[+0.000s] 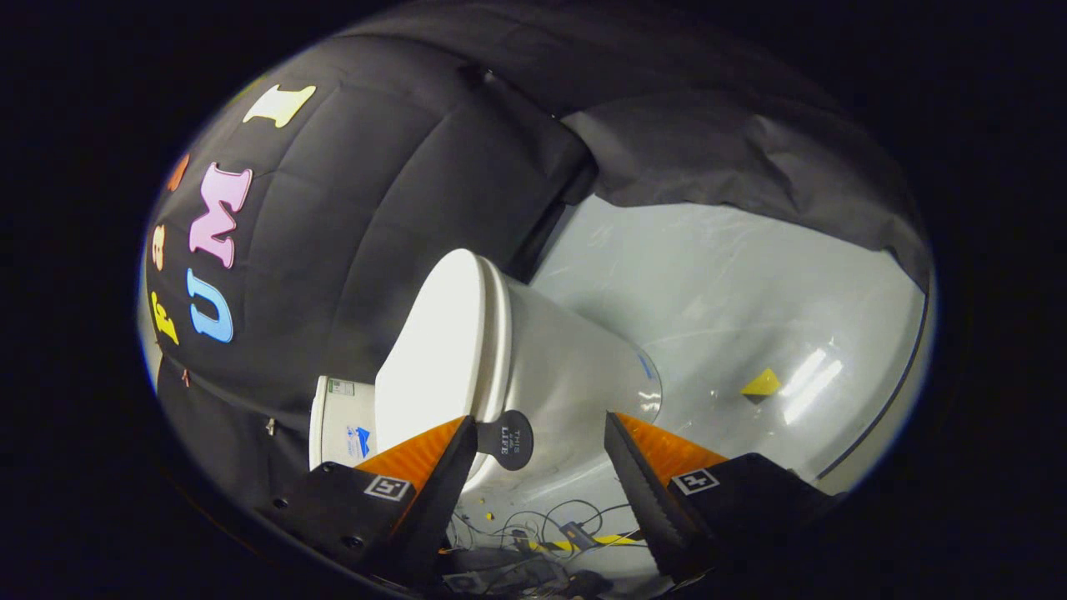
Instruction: Open the toilet lid.
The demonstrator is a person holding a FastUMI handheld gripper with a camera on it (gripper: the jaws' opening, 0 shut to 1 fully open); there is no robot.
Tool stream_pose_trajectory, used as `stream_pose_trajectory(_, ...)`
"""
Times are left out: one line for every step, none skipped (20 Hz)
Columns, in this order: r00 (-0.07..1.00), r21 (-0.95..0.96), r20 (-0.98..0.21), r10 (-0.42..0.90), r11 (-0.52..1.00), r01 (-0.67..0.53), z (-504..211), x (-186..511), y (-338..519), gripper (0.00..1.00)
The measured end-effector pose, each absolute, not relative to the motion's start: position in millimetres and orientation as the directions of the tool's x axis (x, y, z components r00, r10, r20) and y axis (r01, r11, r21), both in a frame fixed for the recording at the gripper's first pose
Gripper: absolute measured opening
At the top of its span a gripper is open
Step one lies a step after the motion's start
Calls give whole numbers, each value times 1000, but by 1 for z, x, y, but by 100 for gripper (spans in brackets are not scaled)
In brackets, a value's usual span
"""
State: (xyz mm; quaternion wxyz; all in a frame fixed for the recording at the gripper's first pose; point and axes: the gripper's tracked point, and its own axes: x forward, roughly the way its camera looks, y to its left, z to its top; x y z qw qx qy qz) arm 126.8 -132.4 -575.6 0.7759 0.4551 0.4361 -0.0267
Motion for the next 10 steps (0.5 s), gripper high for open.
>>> stream_pose_trajectory(622, 703, -688, 374, 556, 443, -574, 130, -129, 97)
stream_pose_trajectory(623, 722, -675, 395, 530, 446, -573, 132, -122, 97)
stream_pose_trajectory(624, 734, -666, 408, 511, 448, -574, 136, -120, 89)
stream_pose_trajectory(621, 736, -665, 415, 504, 451, -576, 136, -116, 85)
stream_pose_trajectory(619, 740, -662, 423, 501, 449, -579, 139, -114, 71)
stream_pose_trajectory(616, 744, -660, 430, 490, 455, -576, 138, -110, 58)
stream_pose_trajectory(628, 760, -639, 445, 488, 428, -571, 142, -114, 44)
stream_pose_trajectory(636, 763, -636, 436, 480, 434, -571, 140, -111, 30)
stream_pose_trajectory(626, 757, -641, 445, 499, 421, -567, 136, -109, 16)
stream_pose_trajectory(625, 748, -646, 439, 529, 402, -567, 134, -107, 16)
